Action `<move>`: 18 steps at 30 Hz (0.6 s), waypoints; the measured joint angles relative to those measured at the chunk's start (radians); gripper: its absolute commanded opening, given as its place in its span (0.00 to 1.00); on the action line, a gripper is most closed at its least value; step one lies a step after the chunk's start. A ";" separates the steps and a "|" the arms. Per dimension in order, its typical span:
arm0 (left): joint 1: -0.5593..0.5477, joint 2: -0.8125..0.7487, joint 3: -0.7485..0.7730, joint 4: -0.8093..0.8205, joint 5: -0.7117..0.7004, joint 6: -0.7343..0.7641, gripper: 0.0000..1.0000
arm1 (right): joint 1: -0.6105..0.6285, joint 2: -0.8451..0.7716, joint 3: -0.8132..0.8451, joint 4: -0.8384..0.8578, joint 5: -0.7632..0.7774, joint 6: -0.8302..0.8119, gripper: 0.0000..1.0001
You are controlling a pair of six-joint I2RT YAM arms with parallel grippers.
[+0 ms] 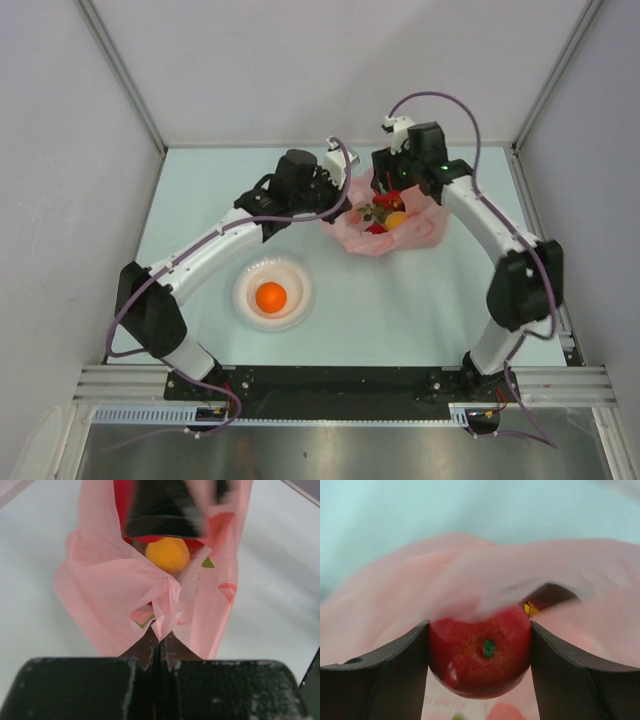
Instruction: Take the fake fruits out of the plastic bag
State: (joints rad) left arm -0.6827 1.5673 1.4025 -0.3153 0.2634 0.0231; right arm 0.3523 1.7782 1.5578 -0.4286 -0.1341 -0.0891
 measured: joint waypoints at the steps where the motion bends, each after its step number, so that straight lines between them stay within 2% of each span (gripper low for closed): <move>1: 0.010 0.011 0.016 0.000 0.002 -0.008 0.00 | 0.002 -0.052 -0.005 -0.019 -0.011 -0.003 0.41; 4: 0.039 0.037 0.065 -0.001 0.003 -0.032 0.44 | 0.018 -0.246 -0.033 -0.072 -0.072 -0.037 0.40; 5: 0.048 0.042 0.083 -0.001 0.005 -0.046 0.73 | 0.027 -0.304 -0.048 -0.088 -0.100 -0.053 0.40; 6: 0.056 0.043 0.096 -0.001 0.007 -0.047 0.82 | 0.043 -0.354 -0.066 -0.105 -0.122 -0.071 0.40; 8: 0.072 0.043 0.120 0.000 0.010 -0.059 0.93 | 0.090 -0.434 -0.115 -0.135 -0.166 -0.111 0.39; 13: 0.126 -0.003 0.124 -0.018 0.014 -0.073 0.98 | 0.303 -0.454 -0.188 -0.184 -0.214 -0.175 0.39; 18: 0.225 -0.257 -0.028 -0.047 0.029 -0.079 0.99 | 0.518 -0.365 -0.202 -0.148 -0.216 -0.226 0.40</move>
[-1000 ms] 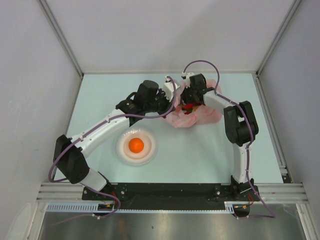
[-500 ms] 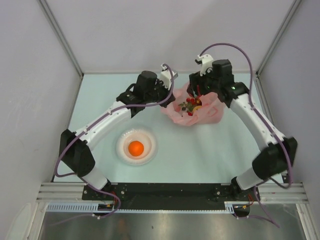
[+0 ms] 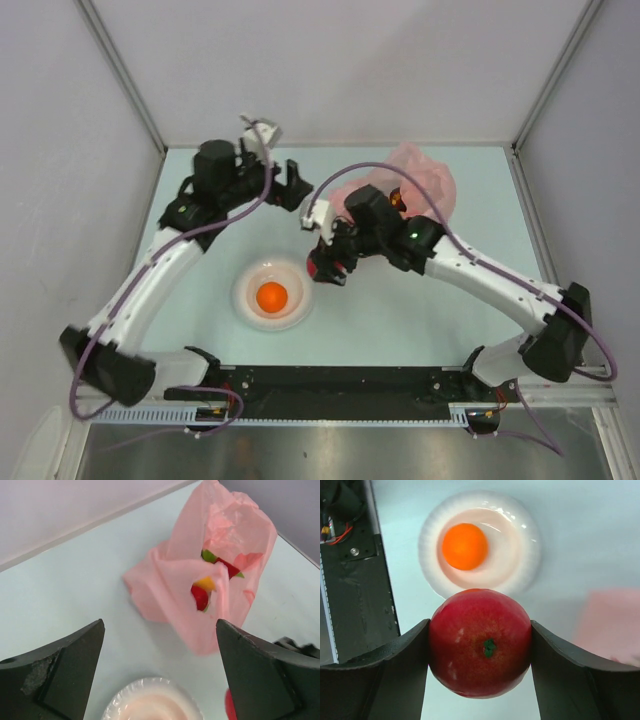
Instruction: Take the fake fruits out of the plastic bag
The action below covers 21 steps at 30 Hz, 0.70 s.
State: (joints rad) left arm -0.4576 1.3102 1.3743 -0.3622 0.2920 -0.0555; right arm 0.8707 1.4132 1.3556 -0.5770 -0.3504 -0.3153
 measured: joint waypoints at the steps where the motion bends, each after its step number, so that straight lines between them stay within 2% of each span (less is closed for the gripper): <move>1: 0.019 -0.056 -0.037 0.001 0.000 0.002 0.98 | 0.030 0.022 0.000 0.017 -0.002 -0.005 0.40; 3: 0.061 -0.201 -0.121 -0.014 0.000 0.003 0.99 | 0.080 0.077 0.000 0.056 0.001 -0.014 0.40; 7: 0.149 -0.334 -0.176 -0.018 0.037 -0.009 0.98 | 0.122 0.205 0.000 0.148 0.043 -0.011 0.40; 14: 0.312 -0.379 -0.223 -0.007 0.098 -0.062 0.97 | 0.092 0.445 0.021 0.253 0.154 0.025 0.41; 21: 0.374 -0.432 -0.272 -0.005 0.141 -0.097 0.98 | 0.071 0.605 0.200 0.287 0.185 0.028 0.42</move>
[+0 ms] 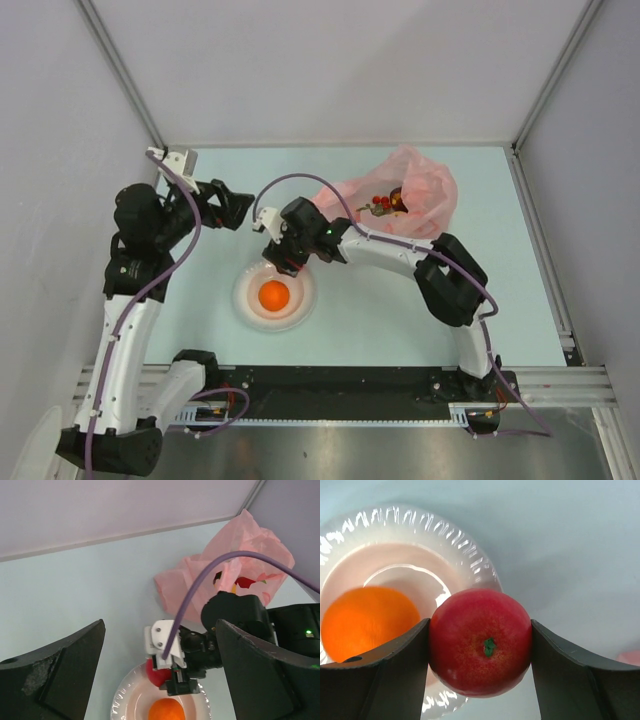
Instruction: Take the fake fruits out of the plastic bag
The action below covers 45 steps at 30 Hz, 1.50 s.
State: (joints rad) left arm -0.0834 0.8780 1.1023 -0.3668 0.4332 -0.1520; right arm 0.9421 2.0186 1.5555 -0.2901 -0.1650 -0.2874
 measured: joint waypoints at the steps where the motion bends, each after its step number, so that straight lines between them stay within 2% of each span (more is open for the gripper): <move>1: 0.002 -0.007 -0.003 0.002 0.005 -0.002 0.98 | 0.002 0.018 0.027 0.000 0.000 0.002 0.43; 5: 0.003 -0.019 -0.018 0.017 0.022 -0.007 0.97 | 0.022 0.069 0.088 0.003 0.002 0.002 0.43; 17: 0.003 -0.006 -0.036 0.042 0.045 -0.032 0.97 | 0.073 0.085 0.090 0.001 -0.002 0.043 0.48; 23: 0.003 -0.001 -0.040 0.051 0.052 -0.035 0.97 | 0.099 0.106 0.095 0.011 0.006 0.047 0.53; 30: 0.003 0.004 -0.041 0.053 0.060 -0.046 0.97 | 0.117 0.121 0.121 0.012 0.011 0.048 0.67; 35: 0.003 0.008 -0.041 0.067 0.068 -0.051 0.97 | 0.116 0.128 0.131 0.011 -0.026 0.055 0.68; 38: 0.003 0.018 -0.041 0.074 0.068 -0.051 0.97 | 0.116 0.132 0.137 0.012 -0.075 0.077 0.76; 42: 0.003 0.038 -0.041 0.074 0.068 -0.051 0.97 | 0.117 0.137 0.140 0.009 -0.142 0.110 0.99; 45: 0.003 0.048 -0.040 0.075 0.068 -0.051 0.96 | 0.122 0.145 0.141 0.001 -0.187 0.134 1.00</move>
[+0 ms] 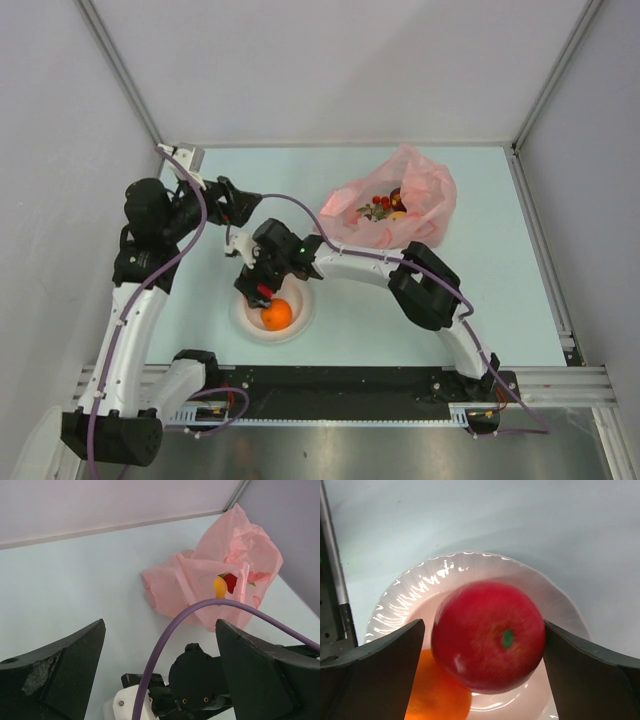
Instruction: Take the fake fruits out of the plastic bag
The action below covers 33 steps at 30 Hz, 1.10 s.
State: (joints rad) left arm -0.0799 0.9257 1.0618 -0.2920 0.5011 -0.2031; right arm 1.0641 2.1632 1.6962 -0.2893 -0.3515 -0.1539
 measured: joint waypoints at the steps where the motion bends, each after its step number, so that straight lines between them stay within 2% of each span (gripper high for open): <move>1: 0.000 0.002 0.000 0.000 0.000 0.000 0.96 | 0.002 0.003 0.000 -0.002 -0.009 0.004 1.00; 10: 0.000 0.028 0.045 0.010 -0.012 -0.004 0.98 | -0.011 -0.031 0.042 -0.083 -0.132 0.015 1.00; 17: 0.003 0.121 0.222 0.025 -0.034 0.004 0.99 | -0.079 -0.305 0.023 -0.188 -0.150 -0.079 0.99; 19: 0.004 0.136 0.233 0.029 -0.033 0.012 0.99 | -0.113 -0.429 0.003 -0.186 -0.139 -0.086 0.97; 20: 0.003 0.143 0.232 0.025 -0.025 0.016 1.00 | -0.130 -0.477 -0.005 -0.183 -0.129 -0.085 0.93; 24: -0.023 0.182 0.221 0.012 0.027 0.040 1.00 | -0.280 -0.722 -0.081 -0.114 -0.056 -0.032 0.82; 27: -0.083 0.203 0.220 -0.017 0.077 0.086 1.00 | -0.424 -0.825 -0.143 -0.069 0.024 0.004 0.74; 28: -0.114 0.211 0.220 -0.029 0.093 0.105 1.00 | -0.472 -0.842 -0.166 -0.061 0.052 0.012 0.69; 30: -0.177 0.231 0.222 -0.048 0.117 0.137 1.00 | -0.546 -0.843 -0.206 -0.060 0.089 0.027 0.65; 33: -0.264 0.278 0.226 -0.060 0.140 0.171 1.00 | -0.623 -0.761 -0.235 -0.070 0.116 0.055 0.61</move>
State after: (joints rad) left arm -0.3435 1.2041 1.2881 -0.3515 0.6407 -0.0319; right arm 0.4408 1.4021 1.4609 -0.3592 -0.2352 -0.0994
